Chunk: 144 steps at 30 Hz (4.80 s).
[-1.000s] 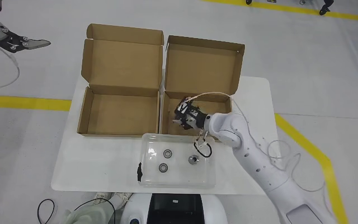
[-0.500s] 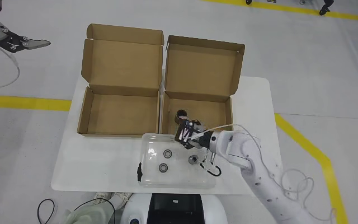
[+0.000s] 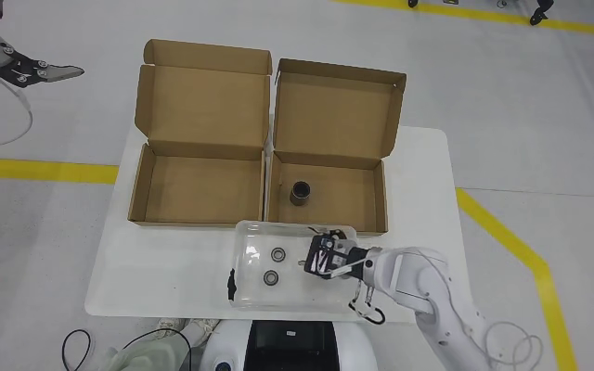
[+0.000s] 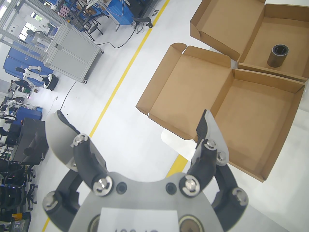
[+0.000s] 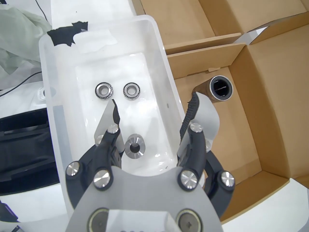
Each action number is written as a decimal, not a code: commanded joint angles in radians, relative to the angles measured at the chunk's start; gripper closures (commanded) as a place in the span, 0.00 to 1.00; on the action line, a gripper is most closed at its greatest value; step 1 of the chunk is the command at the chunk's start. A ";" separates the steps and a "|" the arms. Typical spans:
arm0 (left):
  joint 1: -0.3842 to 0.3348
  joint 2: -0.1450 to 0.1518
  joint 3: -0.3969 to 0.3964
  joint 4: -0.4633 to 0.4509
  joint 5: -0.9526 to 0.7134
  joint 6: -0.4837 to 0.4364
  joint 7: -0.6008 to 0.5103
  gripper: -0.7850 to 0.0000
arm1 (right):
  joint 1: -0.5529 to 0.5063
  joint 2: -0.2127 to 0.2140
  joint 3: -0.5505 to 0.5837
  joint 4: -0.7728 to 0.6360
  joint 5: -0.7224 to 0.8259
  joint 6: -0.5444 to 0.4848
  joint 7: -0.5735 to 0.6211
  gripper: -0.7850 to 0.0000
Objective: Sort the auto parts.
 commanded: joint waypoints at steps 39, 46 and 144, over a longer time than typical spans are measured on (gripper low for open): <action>0.000 0.000 0.000 0.000 0.000 0.000 0.000 0.00 | 0.081 0.012 -0.138 0.137 0.064 0.112 0.308 0.40; 0.000 0.000 0.000 0.000 0.000 0.000 0.000 0.00 | 0.105 0.009 -0.161 0.173 0.074 0.131 0.319 0.42; 0.000 0.000 0.000 0.000 0.000 0.000 0.000 0.00 | 0.464 -0.049 -0.172 0.078 0.265 0.058 -0.542 1.00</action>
